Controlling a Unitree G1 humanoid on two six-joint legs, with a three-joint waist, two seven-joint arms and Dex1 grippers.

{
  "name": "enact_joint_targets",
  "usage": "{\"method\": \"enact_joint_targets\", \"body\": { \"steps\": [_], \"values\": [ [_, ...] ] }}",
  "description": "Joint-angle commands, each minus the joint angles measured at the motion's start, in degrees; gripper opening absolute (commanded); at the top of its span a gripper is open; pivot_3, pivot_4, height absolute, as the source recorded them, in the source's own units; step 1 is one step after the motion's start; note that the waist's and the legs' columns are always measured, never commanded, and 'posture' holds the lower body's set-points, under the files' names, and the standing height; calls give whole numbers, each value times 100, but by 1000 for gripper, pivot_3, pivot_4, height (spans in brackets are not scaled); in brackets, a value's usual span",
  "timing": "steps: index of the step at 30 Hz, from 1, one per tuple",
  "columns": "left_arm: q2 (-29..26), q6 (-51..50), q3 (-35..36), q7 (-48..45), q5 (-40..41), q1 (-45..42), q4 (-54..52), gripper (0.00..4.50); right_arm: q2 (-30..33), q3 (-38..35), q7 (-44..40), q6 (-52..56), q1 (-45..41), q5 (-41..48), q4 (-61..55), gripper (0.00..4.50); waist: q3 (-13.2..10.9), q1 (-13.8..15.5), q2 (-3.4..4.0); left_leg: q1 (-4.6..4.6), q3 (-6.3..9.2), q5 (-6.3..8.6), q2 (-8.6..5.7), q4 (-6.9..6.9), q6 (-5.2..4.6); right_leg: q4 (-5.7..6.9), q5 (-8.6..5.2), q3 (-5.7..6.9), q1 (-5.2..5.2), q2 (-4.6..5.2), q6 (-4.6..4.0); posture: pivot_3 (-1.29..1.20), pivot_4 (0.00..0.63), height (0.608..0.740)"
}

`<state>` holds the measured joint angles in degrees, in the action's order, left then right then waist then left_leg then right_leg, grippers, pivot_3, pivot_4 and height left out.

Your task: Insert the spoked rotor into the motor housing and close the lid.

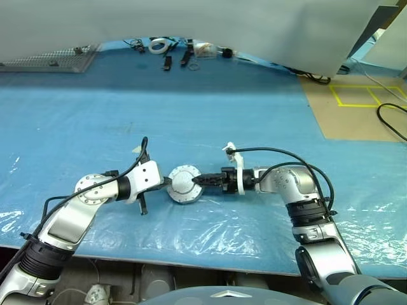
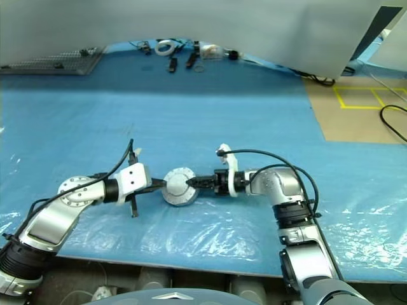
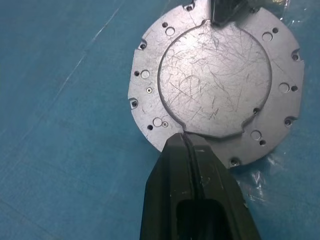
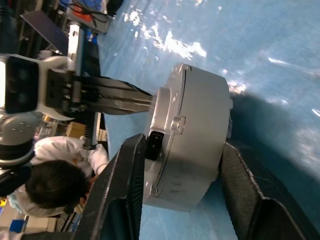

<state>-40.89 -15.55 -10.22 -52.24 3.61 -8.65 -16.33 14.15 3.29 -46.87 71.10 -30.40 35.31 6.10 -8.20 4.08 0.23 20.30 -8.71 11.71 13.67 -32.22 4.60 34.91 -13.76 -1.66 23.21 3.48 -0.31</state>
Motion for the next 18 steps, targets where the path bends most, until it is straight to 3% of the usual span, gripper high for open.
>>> {"method": "enact_joint_targets", "body": {
  "steps": [1, 7, 11, 18],
  "values": [
    [110, -1, -147, 35, -24, 3, -55, 0, -166, -54, -173, 240, -32, 480, -279, 1702, 0, 12, 0, -3, 0, 0, -1, -1, 0, -1, -4, 0, -4, 2, -6, 0, 150, 740],
    [148, 26, -135, 20, -53, -33, 8, 0, -70, 172, -234, 125, -12, 392, -425, 1698, 0, -11, 0, -4, -1, 0, 3, -2, 0, -2, -5, -1, -2, 2, -8, 0, 150, 740],
    [183, 19, -109, 7, -25, -52, 13, 0, -87, 198, -160, 109, 37, 343, -394, 1182, 0, -13, 0, -5, -1, 0, 3, 0, 0, -2, -1, -1, -2, 0, -1, 0, 150, 740],
    [338, -137, 182, -6, 349, -80, -150, 0, -145, 22, -55, 11, 23, 292, -176, 1181, -1, -26, 1, -6, -1, 0, 4, 1, 0, -2, -5, -2, -1, 0, -8, 0, 150, 740]
  ]
}}
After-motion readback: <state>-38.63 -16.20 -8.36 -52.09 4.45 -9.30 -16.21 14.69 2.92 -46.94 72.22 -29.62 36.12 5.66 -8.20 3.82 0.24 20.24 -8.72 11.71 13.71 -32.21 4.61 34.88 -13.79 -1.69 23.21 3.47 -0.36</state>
